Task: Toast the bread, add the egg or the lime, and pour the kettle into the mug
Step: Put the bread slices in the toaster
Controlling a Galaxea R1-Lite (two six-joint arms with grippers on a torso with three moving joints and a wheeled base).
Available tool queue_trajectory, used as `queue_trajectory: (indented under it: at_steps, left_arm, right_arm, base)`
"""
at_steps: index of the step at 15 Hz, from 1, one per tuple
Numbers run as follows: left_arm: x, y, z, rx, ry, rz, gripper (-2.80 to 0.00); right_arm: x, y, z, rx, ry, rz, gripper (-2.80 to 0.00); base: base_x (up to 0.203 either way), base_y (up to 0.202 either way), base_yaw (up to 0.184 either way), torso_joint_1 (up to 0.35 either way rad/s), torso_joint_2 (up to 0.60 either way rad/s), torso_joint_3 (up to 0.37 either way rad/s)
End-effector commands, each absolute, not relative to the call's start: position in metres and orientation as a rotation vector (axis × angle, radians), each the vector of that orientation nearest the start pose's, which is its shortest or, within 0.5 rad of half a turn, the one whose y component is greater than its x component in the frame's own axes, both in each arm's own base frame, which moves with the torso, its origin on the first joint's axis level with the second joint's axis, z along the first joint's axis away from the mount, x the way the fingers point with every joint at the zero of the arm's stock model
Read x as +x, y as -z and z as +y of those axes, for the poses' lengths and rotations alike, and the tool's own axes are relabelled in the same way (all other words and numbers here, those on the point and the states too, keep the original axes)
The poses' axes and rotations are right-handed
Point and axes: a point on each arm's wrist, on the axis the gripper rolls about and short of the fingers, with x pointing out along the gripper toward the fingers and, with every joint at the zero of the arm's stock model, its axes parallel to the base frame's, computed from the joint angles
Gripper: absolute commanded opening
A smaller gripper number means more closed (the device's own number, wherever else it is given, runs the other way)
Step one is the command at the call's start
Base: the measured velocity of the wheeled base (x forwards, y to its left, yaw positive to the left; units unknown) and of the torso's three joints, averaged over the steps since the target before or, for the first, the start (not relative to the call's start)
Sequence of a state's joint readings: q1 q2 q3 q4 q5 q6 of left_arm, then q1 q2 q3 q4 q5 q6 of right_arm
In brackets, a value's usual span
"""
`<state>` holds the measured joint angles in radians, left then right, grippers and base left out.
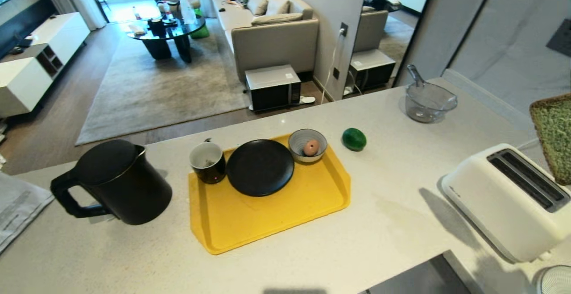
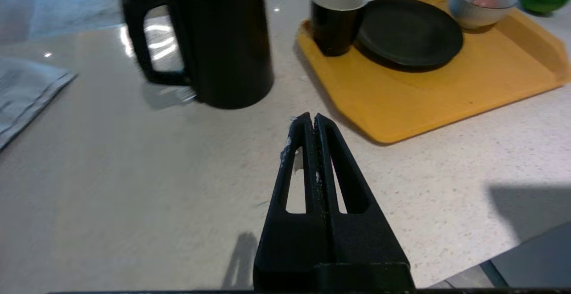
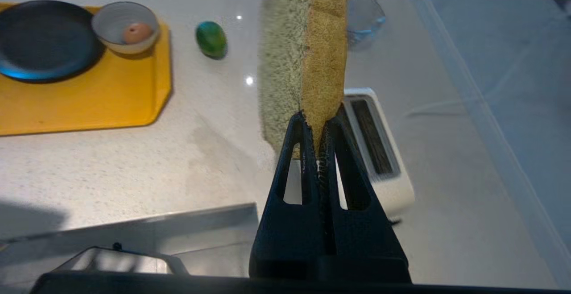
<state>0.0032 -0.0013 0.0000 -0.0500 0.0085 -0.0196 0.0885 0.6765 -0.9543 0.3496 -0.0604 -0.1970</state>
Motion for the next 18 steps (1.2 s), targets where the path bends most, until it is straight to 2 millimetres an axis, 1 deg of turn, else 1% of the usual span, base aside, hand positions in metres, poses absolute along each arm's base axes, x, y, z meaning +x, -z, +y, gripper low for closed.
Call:
queue_trajectory:
  at_steps: [1, 5, 7, 11, 14, 18]
  left_arm:
    - [-0.022, -0.076, 0.0, -0.02, -0.012, -0.038, -2.8]
    - [-0.022, -0.076, 0.0, -0.021, -0.012, -0.038, -2.8]
    - [-0.022, -0.076, 0.0, -0.02, -0.012, -0.038, -2.8]
    - [-0.022, -0.076, 0.0, -0.02, -0.013, -0.038, -2.8]
    - [-0.022, -0.076, 0.0, -0.02, -0.013, -0.038, -2.8]
    - [-0.022, -0.076, 0.0, -0.02, -0.012, -0.038, -2.8]
  right_arm:
    - [0.019, -0.301, 0.0, -0.204, -0.034, 0.08, -2.8]
    - [0.019, -0.301, 0.0, -0.204, -0.039, 0.079, -2.8]
    - [0.019, -0.301, 0.0, -0.203, -0.042, 0.08, -2.8]
    - [0.025, -0.301, 0.001, -0.206, -0.029, 0.101, -2.8]
    - [0.035, -0.296, 0.001, -0.216, -0.015, 0.144, -2.8]
    - [0.053, -0.296, 0.002, -0.217, 0.028, 0.198, -2.8]
  base:
    - [0.003, 0.01, -0.176, 0.002, 0.0, 0.002]
    - [0.003, 0.009, -0.168, 0.003, 0.0, 0.003]
    - [0.0, 0.002, -0.099, 0.002, 0.0, 0.001]
    - [0.0, 0.0, 0.0, 0.0, 0.0, 0.0]
    - [0.0, 0.0, 0.0, 0.0, 0.0, 0.0]
    - [0.0, 0.0, 0.0, 0.0, 0.0, 0.0]
